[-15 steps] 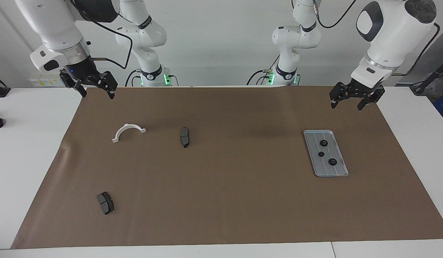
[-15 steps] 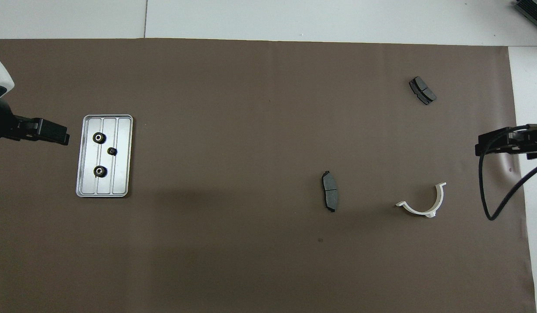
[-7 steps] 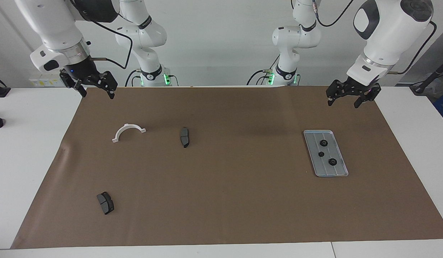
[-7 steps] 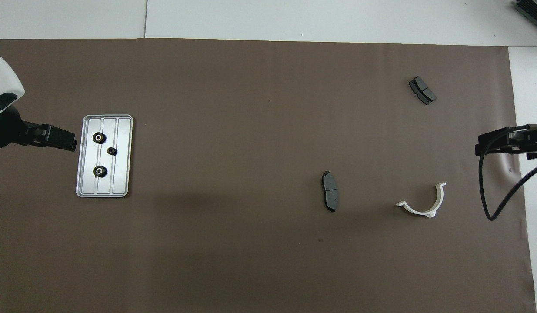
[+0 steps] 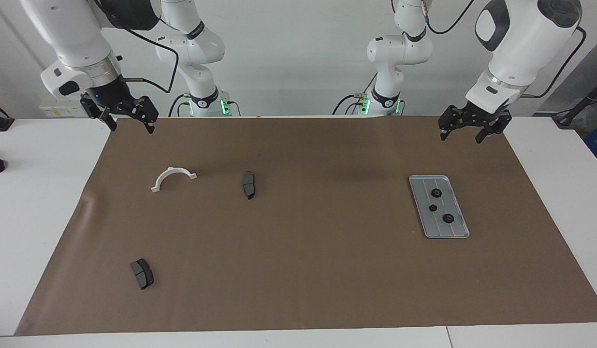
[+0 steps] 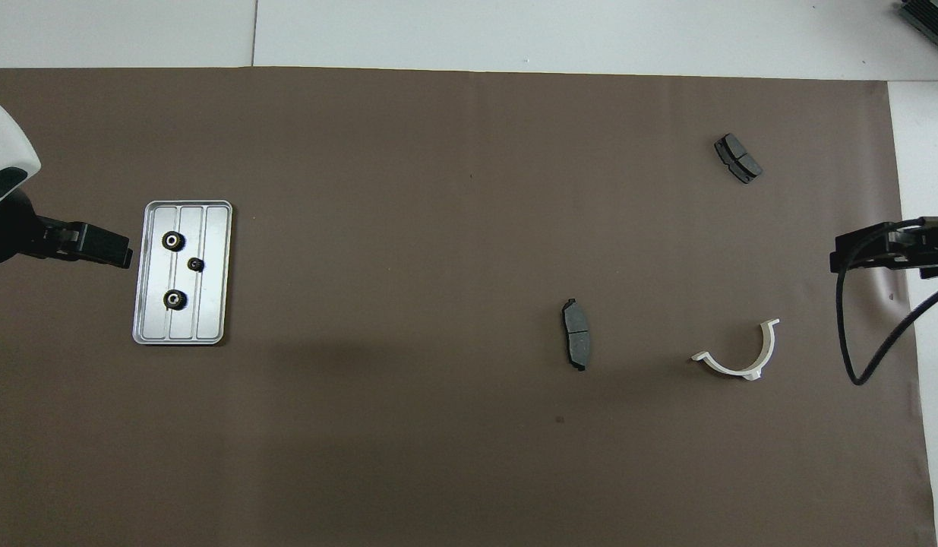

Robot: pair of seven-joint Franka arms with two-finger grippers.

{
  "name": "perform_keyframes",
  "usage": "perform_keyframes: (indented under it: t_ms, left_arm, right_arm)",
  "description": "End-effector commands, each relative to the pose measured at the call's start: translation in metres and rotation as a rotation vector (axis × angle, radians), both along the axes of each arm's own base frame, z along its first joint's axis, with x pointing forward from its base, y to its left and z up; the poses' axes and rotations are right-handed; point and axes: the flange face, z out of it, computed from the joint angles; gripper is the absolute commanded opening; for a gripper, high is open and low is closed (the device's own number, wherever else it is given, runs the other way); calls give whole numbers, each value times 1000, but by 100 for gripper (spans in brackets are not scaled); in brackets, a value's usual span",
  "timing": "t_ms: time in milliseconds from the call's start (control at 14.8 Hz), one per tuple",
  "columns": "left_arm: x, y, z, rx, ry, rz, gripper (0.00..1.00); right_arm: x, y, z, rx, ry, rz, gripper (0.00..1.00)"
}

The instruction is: Pick bearing gear from pile to tray

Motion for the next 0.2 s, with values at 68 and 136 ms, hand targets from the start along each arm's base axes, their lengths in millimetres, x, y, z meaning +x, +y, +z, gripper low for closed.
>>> perform_keyframes:
  t_ms: [68,136]
  left_arm:
    - [-9,-1,2,5,2,-5,100]
    - [-9,-1,2,5,1,-5,100]
  right_arm:
    - [1,1,1,7,-12,-11,100]
    - [1,2,1,7,-12,-10,100]
